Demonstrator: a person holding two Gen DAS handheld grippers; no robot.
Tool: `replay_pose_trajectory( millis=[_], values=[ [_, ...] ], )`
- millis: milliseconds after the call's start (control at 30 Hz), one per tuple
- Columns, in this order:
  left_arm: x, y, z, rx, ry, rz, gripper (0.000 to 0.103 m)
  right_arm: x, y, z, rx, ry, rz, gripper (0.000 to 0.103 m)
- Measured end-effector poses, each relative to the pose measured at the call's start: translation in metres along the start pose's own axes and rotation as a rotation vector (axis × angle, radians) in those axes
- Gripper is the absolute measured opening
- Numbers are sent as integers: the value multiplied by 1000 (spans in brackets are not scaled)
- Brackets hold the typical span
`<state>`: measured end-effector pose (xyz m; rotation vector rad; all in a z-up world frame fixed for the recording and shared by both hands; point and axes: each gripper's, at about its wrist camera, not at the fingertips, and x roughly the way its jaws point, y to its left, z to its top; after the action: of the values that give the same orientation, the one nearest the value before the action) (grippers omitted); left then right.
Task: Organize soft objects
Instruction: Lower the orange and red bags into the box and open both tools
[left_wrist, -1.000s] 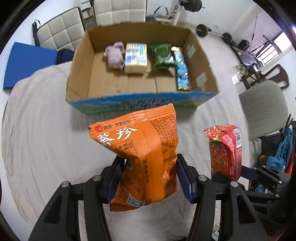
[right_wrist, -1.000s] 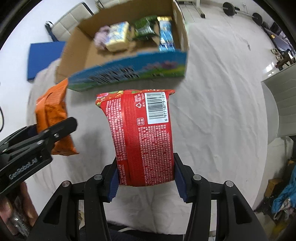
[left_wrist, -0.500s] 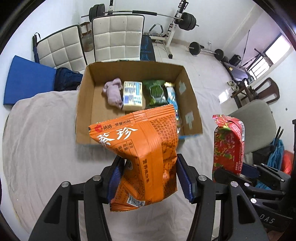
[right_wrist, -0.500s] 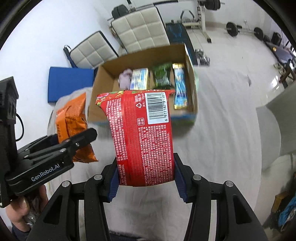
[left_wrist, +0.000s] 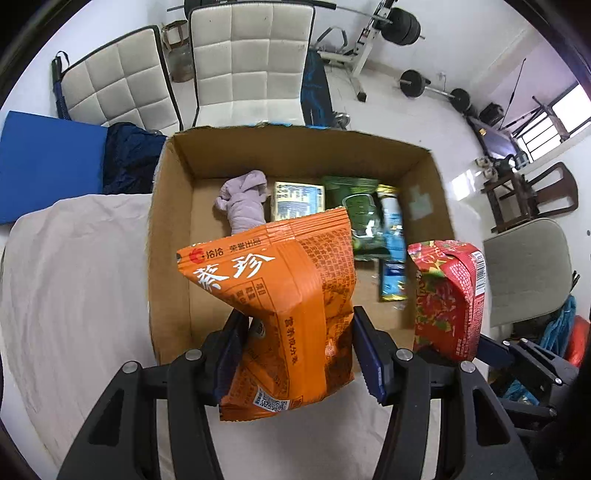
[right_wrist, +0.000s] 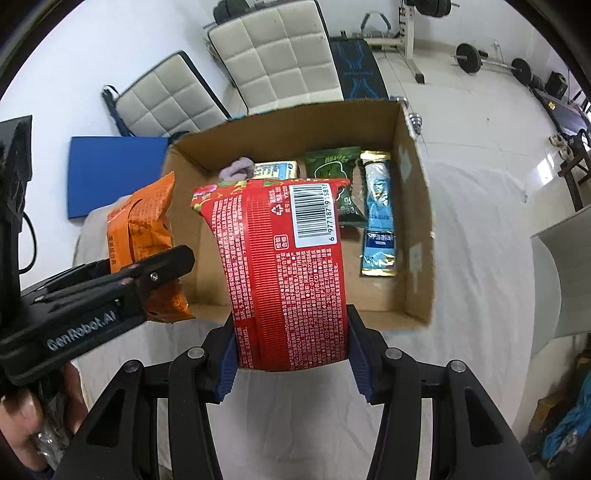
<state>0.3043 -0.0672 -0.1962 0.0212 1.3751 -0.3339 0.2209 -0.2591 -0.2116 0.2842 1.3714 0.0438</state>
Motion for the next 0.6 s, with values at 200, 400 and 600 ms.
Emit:
replay_pose_trajectory(
  millis=[200,400,600],
  values=[
    [36,15,15,-20,63,3,53,47,3,21,1,59,-46,54],
    [63,28,22,-37,119,16,53,82,6,27,-4,112,-69,54],
    [90,40,26,-62,187,13,54,108,7,30,-4,160,-81,54]
  ],
)
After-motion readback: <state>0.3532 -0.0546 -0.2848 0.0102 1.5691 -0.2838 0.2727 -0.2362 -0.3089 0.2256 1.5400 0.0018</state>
